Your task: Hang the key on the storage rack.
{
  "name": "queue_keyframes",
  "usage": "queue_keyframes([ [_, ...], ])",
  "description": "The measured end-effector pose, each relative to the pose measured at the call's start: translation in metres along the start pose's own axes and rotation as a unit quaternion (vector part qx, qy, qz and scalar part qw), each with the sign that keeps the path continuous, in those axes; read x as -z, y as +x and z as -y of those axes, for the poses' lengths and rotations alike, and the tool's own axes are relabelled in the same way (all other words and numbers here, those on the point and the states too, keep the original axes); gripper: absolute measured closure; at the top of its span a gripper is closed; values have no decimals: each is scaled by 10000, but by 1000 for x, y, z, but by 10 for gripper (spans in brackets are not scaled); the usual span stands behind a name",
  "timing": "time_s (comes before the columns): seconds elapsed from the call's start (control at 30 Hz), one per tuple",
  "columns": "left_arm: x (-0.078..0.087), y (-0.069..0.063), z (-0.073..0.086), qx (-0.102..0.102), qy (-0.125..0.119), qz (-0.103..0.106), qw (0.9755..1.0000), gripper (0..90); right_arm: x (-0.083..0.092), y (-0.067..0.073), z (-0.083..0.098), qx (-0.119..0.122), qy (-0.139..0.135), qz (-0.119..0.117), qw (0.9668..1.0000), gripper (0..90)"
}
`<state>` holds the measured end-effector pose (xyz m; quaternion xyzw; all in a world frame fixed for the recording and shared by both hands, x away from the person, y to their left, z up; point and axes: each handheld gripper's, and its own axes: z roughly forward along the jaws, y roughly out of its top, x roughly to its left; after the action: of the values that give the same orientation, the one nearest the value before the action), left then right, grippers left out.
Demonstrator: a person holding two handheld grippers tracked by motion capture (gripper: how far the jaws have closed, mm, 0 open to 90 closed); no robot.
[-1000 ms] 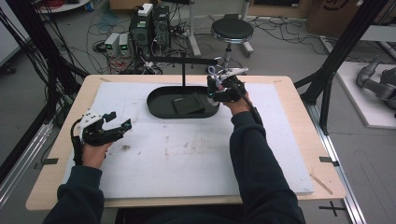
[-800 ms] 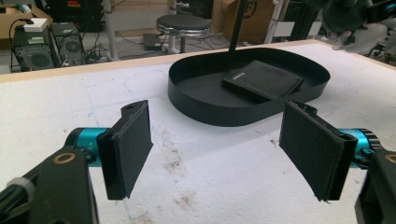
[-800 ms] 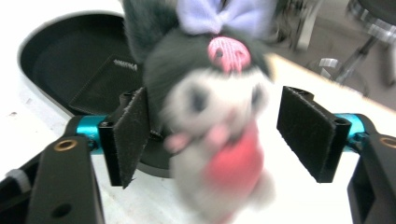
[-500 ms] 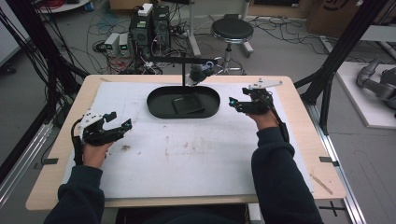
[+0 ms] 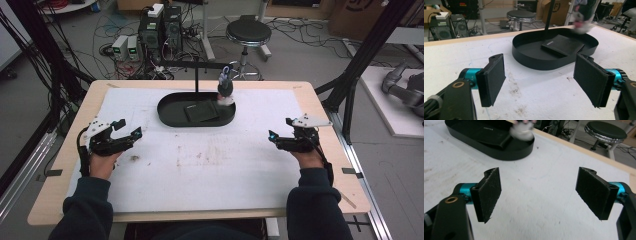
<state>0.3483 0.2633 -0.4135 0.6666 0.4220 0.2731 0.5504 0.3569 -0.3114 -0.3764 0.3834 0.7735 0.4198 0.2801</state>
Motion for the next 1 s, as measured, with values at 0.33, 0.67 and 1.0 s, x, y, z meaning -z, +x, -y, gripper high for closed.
queue_keyframes([
  [0.33, 2, 1, -1, -18, -39, -45, 10000, 250, 3, -2, 18, -34, 144, 158, 9998, 207],
  [0.67, 3, -3, -2, -86, -35, 11, 10000, 250, 6, -2, 22, -68, 194, 341, 9992, 208],
  [1.0, 2, -6, -2, -114, -11, 67, 9999, 250, 6, -2, 22, -70, 227, 374, 9990, 208],
])
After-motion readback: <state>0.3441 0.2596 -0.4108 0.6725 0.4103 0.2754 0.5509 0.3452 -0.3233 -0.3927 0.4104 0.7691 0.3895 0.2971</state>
